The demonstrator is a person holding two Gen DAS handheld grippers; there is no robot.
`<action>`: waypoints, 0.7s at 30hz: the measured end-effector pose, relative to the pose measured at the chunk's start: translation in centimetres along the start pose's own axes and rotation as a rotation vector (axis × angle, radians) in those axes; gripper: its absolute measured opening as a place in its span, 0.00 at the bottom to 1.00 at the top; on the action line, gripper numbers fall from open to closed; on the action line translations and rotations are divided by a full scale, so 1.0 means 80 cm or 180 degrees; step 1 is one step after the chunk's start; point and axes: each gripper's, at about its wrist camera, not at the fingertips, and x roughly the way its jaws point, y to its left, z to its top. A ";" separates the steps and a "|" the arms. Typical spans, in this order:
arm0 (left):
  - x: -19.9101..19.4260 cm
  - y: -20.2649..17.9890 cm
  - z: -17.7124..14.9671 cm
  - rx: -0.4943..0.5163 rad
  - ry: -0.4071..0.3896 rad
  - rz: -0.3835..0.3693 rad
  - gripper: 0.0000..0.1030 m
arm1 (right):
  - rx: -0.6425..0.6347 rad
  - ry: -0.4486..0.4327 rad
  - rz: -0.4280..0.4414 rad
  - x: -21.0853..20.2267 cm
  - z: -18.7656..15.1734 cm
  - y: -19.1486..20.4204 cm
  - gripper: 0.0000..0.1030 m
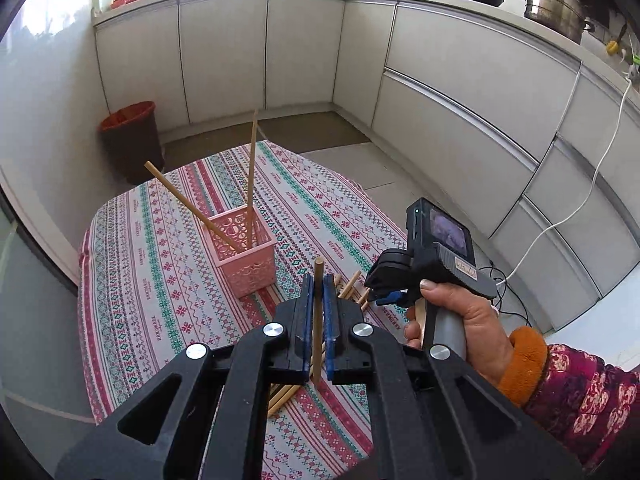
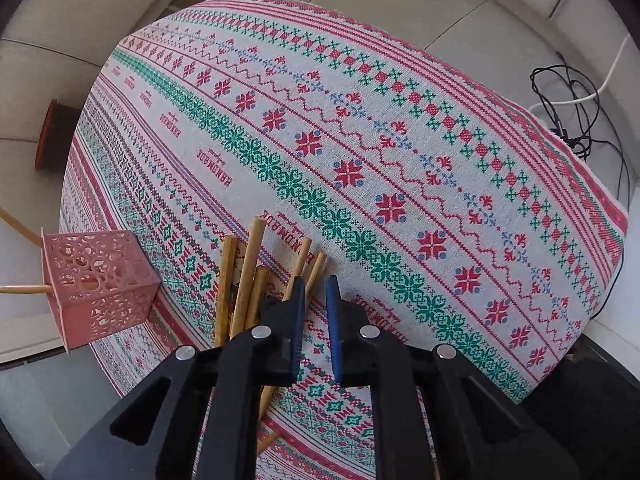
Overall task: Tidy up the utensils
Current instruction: 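Carry both upright chopsticks over the pink holder with both grippers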
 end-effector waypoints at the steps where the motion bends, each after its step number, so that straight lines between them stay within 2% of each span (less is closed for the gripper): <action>1: -0.004 0.003 0.001 -0.0019 -0.0016 0.0004 0.04 | 0.0003 0.0029 -0.0017 0.005 0.001 0.002 0.10; 5: -0.014 0.017 -0.001 -0.0093 -0.0060 0.0047 0.04 | -0.0020 -0.0053 -0.0143 0.013 -0.005 0.018 0.09; 12: -0.027 0.031 -0.006 -0.0188 -0.0121 0.0066 0.04 | 0.0056 -0.0110 -0.0024 0.016 0.000 0.024 0.05; 16: -0.037 0.032 -0.004 -0.0205 -0.0187 0.0070 0.04 | -0.0039 -0.0247 0.0077 -0.015 -0.002 0.008 0.05; 21: -0.045 0.032 0.000 -0.0252 -0.0250 0.0092 0.04 | -0.0333 -0.0558 0.0153 -0.065 -0.012 0.007 0.05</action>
